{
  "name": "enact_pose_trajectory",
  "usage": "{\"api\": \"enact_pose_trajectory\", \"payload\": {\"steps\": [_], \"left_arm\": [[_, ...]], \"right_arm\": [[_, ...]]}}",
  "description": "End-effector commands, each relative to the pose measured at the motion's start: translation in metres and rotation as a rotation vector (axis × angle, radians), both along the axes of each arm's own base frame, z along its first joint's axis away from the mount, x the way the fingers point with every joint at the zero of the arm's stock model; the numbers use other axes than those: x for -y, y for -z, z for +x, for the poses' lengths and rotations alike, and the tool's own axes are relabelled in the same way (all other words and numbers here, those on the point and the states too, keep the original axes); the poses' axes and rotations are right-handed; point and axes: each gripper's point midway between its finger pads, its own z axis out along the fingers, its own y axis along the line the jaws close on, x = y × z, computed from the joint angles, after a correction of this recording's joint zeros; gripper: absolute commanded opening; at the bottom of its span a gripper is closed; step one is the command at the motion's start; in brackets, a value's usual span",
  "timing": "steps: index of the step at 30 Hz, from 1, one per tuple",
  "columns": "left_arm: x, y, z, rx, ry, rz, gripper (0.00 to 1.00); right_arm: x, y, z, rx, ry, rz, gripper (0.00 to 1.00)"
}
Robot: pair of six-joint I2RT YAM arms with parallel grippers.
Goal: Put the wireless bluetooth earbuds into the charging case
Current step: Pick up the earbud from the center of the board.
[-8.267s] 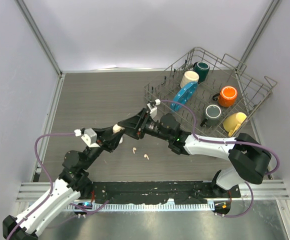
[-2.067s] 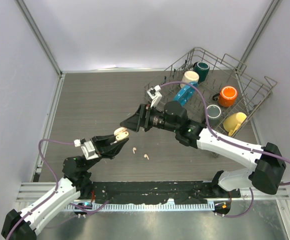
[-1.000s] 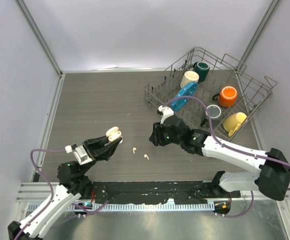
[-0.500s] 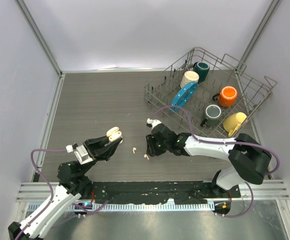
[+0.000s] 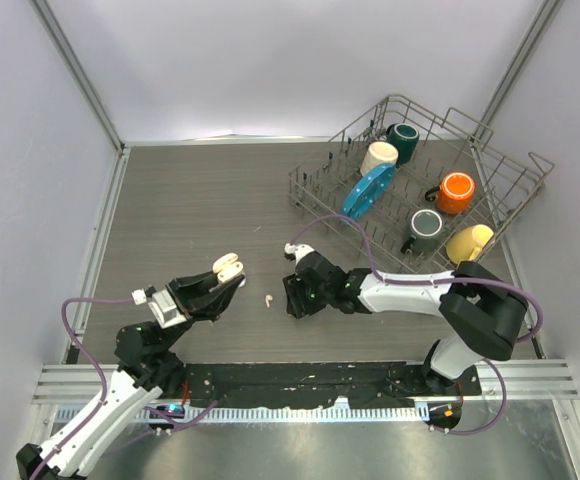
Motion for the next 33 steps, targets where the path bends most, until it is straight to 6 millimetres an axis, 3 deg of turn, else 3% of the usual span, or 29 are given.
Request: {"api": "enact_pose_trajectory", "payload": {"steps": [1, 33], "left_arm": [[-0.001, 0.005, 0.005, -0.004, -0.026, 0.006, 0.0], [0.0, 0.012, 0.008, -0.024, -0.026, -0.004, 0.0]], "right_arm": [[-0.021, -0.015, 0.014, 0.059, -0.026, 0.05, 0.49], [-0.021, -0.002, 0.008, 0.068, -0.07, -0.054, 0.39]]}}
